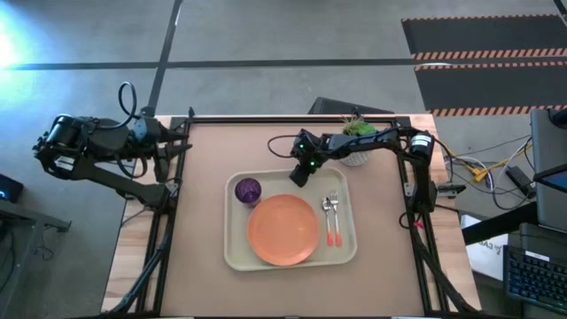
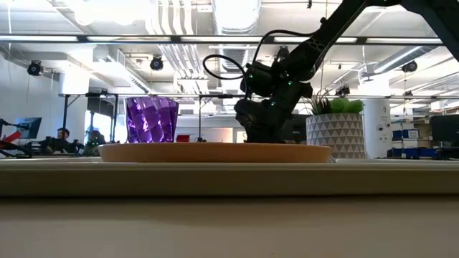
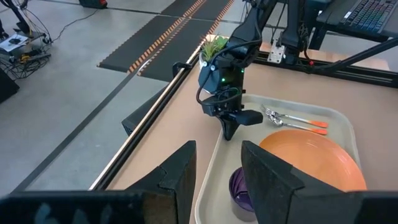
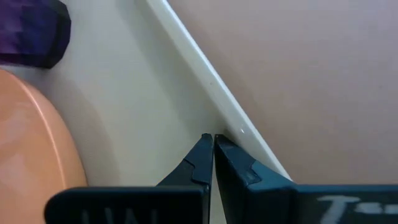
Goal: Pick and place plate/cup/fork/spoon on tray
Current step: Adjust the white tray, then return to Home Position
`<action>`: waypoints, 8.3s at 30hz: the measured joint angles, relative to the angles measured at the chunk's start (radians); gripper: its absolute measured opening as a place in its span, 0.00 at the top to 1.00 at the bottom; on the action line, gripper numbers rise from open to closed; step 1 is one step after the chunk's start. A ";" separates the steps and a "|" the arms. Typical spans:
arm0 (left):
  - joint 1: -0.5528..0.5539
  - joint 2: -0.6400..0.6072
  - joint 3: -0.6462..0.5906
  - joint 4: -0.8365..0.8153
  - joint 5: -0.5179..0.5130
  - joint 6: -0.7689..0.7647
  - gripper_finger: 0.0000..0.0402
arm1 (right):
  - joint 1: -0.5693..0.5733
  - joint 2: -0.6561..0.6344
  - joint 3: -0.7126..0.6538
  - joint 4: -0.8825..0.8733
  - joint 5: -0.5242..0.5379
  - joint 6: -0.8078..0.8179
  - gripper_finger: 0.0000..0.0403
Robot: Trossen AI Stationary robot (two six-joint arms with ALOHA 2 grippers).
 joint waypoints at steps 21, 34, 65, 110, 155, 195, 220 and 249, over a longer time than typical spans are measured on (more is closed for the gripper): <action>0.000 0.000 0.000 -0.020 0.000 -0.001 0.72 | 0.097 0.084 0.003 0.196 0.109 0.143 0.98; 0.000 0.023 -0.055 -0.178 -0.028 -0.196 0.72 | 0.100 -0.082 -0.002 0.128 0.194 0.123 0.98; 0.025 0.184 -0.870 0.056 0.150 -0.848 1.00 | 0.168 -0.727 0.001 0.126 0.177 0.017 0.98; 0.166 0.253 -1.089 0.757 0.178 -0.910 1.00 | 0.253 -0.695 0.003 0.118 0.166 -0.009 0.98; -0.061 -0.257 -0.589 0.688 0.251 0.054 1.00 | 0.621 -1.040 0.003 0.020 0.312 -0.113 0.98; -0.061 -0.844 -1.072 0.926 0.791 0.291 1.00 | 0.702 -1.771 -0.700 -0.031 0.160 -0.162 0.98; -0.060 -0.888 -1.522 1.460 0.588 0.407 1.00 | 0.702 -1.879 -1.051 0.312 0.365 -0.236 0.98; -0.053 -0.891 -1.526 1.331 0.339 0.333 1.00 | 0.702 -1.881 -1.069 0.007 0.377 -0.309 0.98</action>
